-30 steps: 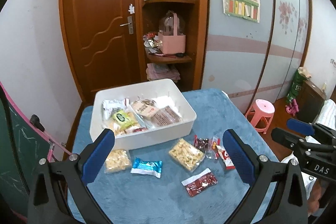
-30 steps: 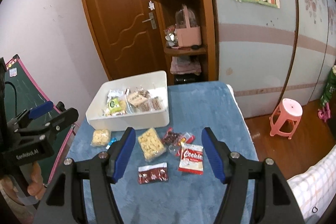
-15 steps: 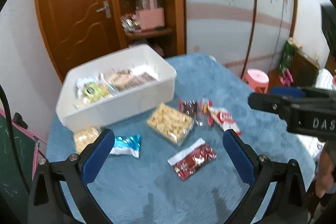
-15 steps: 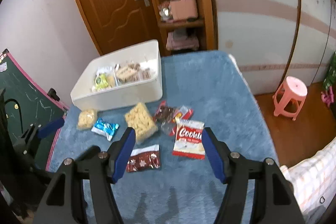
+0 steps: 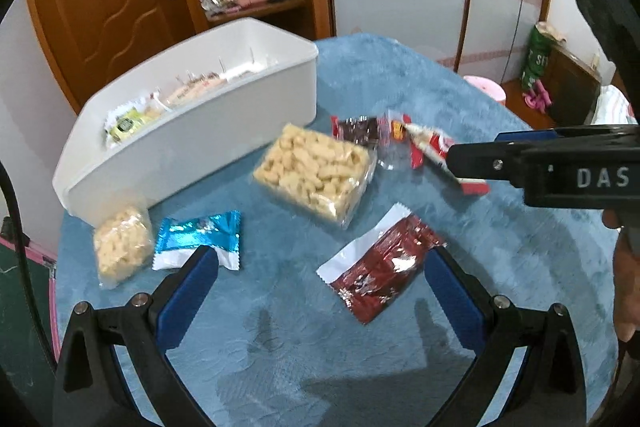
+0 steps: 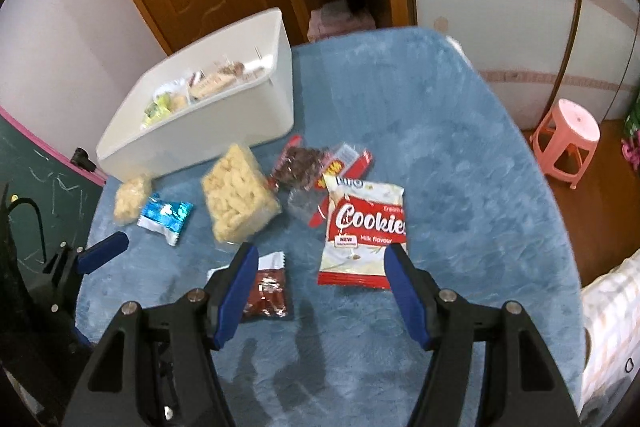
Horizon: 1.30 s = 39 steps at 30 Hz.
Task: Organize snacks
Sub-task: 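Grasp the red Cookies bag with the right gripper while the left grasps the dark red date packet, then carry both packets over the white bin and open both grippers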
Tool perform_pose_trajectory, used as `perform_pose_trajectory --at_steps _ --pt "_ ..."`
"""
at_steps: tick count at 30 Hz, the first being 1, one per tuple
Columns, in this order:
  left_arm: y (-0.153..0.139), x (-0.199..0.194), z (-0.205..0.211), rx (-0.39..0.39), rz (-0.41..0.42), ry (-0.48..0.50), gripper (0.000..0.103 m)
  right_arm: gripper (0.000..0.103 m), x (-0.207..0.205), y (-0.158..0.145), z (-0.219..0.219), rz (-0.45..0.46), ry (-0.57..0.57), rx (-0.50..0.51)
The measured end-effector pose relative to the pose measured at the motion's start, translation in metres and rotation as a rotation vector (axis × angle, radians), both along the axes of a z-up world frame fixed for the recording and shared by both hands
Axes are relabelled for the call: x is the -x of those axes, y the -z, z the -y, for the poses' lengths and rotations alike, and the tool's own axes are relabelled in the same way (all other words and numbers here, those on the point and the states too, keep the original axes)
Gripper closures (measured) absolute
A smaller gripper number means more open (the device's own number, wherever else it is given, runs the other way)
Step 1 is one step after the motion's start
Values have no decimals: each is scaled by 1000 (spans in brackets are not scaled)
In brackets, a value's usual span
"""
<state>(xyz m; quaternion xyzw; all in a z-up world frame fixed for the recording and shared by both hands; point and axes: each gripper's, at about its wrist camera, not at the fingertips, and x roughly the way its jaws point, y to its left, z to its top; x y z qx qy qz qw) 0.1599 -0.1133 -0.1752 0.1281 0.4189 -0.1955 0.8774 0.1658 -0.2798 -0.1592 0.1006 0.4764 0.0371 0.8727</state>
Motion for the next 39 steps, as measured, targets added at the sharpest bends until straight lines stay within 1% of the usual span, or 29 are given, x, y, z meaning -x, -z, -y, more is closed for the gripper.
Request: perform_pose_trajectory --at_steps 3,8,11,13,14,19,22,23,24,27,29,30,31,32,33,34,39 --pt "10 -7 0 0 -32 9 1 37 -8 17 -2 -40 0 -1" --pt "24 -16 8 -11 -73 58 1 37 -17 38 1 -81 38 43" --pt "32 -20 19 -28 -94 106 1 37 -21 45 8 -84 62 43" --pt "37 -21 27 -38 -108 128 1 37 -23 48 11 -83 71 67" --pt "40 -22 30 -40 -114 135 1 37 -23 50 13 -82 67 57" --pt "50 -30 42 -38 -141 126 1 38 -20 50 13 -64 49 73" --pt "55 -36 47 -31 -152 112 1 43 -16 49 13 -52 44 72" --pt "56 -38 49 -31 -154 106 1 51 -15 49 14 -51 46 61" --pt "57 -39 50 -26 -158 98 1 53 -14 49 16 -51 53 56" --pt "58 -44 52 -2 -174 76 10 63 -10 48 31 -52 71 -21" --pt "57 -44 53 5 -167 68 26 64 -8 47 39 -53 74 -71" --pt "55 -43 53 11 -164 66 32 65 -6 47 42 -51 78 -88" --pt "54 -42 53 15 -161 62 46 65 -5 46 43 -48 80 -95" --pt "53 -42 52 16 -157 52 54 65 -4 45 43 -46 81 -97" --pt "52 -42 52 19 -161 40 56 66 -2 44 43 -43 80 -99" --pt "51 -41 51 29 -169 25 61 66 -1 44 42 -41 78 -99" --pt "47 -31 38 71 -183 -60 63 66 10 36 32 -25 55 -91"
